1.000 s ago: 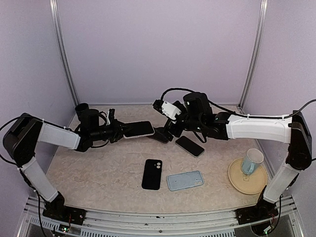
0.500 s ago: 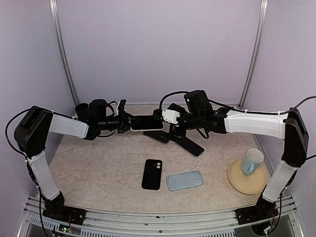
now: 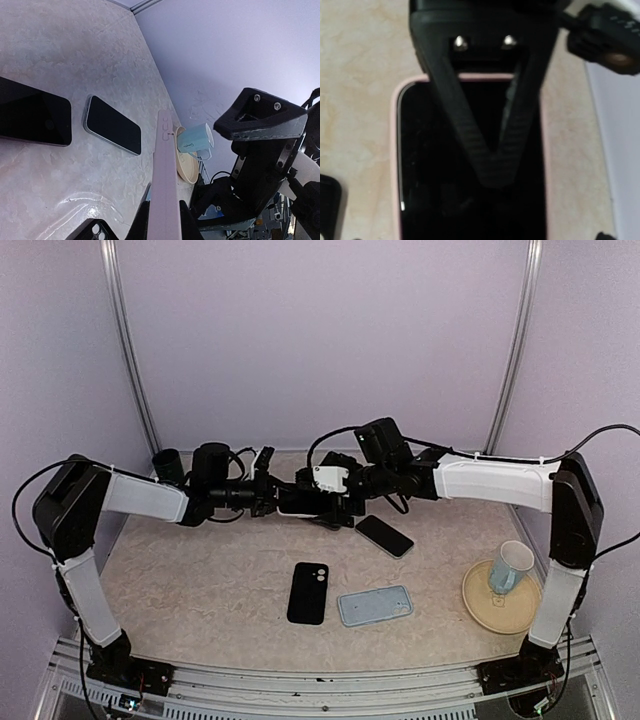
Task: Put the phone into the phone case
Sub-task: Pass from the left arm to the right
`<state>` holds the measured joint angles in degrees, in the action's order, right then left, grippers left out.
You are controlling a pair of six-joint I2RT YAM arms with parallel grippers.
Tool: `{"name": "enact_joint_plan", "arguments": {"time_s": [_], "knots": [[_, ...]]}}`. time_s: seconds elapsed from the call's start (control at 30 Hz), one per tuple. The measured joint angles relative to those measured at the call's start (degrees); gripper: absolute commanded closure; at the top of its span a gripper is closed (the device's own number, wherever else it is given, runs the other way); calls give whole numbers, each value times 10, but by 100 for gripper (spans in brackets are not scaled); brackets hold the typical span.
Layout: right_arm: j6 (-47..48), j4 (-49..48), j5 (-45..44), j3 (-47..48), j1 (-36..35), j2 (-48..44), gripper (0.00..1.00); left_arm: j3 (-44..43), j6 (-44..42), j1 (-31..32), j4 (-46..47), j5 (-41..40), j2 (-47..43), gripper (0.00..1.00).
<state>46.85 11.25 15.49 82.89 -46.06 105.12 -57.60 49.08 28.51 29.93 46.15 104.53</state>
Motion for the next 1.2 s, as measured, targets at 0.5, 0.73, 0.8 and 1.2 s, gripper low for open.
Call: {"name": "enact_joint_plan", "arguments": {"time_s": [0.5, 0.73, 0.8, 1.2], "knots": [[-32, 27, -20, 12, -8, 30, 0, 0, -9, 19, -10, -3, 0, 100], [-35, 27, -35, 12, -9, 46, 3, 0, -10, 19, -12, -5, 0, 100], [-35, 27, -37, 12, -10, 47, 8, 0, -11, 19, -12, -5, 0, 100], [-41, 43, -42, 30, -11, 51, 42, 0, -8, 19, -17, -6, -1, 84]]}}
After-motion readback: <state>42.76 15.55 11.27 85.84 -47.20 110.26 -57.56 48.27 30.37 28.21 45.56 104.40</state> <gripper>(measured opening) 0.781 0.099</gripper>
